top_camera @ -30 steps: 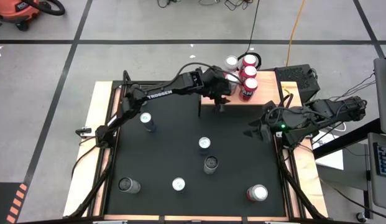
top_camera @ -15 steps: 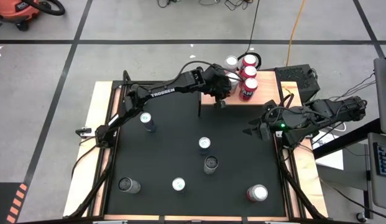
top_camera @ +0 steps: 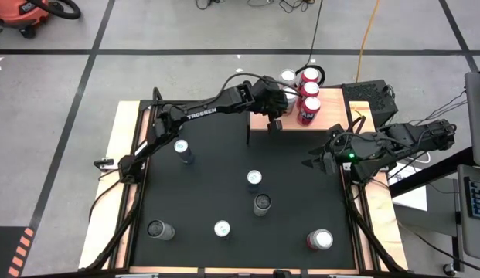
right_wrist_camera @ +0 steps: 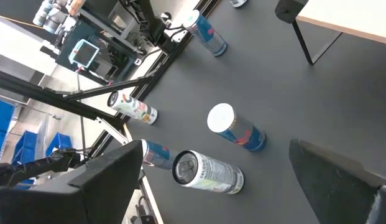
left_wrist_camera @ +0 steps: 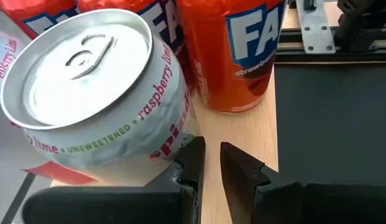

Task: Place canned beverage on shelf
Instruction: Put the top pink white soda can on the shelf aligned with the other pink white soda can

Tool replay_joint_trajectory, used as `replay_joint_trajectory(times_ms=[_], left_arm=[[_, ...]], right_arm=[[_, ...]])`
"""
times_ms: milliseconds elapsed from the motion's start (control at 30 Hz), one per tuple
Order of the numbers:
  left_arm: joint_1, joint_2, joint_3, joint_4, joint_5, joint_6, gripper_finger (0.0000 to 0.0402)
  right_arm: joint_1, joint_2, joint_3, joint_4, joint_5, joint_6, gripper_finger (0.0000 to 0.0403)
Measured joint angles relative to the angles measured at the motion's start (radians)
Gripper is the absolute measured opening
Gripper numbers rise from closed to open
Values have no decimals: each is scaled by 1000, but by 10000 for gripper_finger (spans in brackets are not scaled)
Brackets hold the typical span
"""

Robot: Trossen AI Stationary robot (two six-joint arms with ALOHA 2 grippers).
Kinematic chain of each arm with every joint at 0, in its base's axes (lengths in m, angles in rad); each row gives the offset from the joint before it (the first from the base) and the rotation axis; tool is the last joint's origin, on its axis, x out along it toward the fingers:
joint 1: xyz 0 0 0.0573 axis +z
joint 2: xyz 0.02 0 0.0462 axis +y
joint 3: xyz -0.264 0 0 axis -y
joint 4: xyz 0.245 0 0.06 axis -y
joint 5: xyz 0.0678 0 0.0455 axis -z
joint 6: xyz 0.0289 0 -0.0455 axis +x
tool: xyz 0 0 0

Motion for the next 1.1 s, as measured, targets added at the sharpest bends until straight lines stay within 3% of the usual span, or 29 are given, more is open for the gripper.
replay_joint_trajectory(times_ms=[300,1100], left_arm=[[-14,0,0,64,39,0,54],[-8,10,0,156,-64,1,53]], right_arm=[[0,0,0,0,-1,0,384],[0,0,0,1,-2,11,384]])
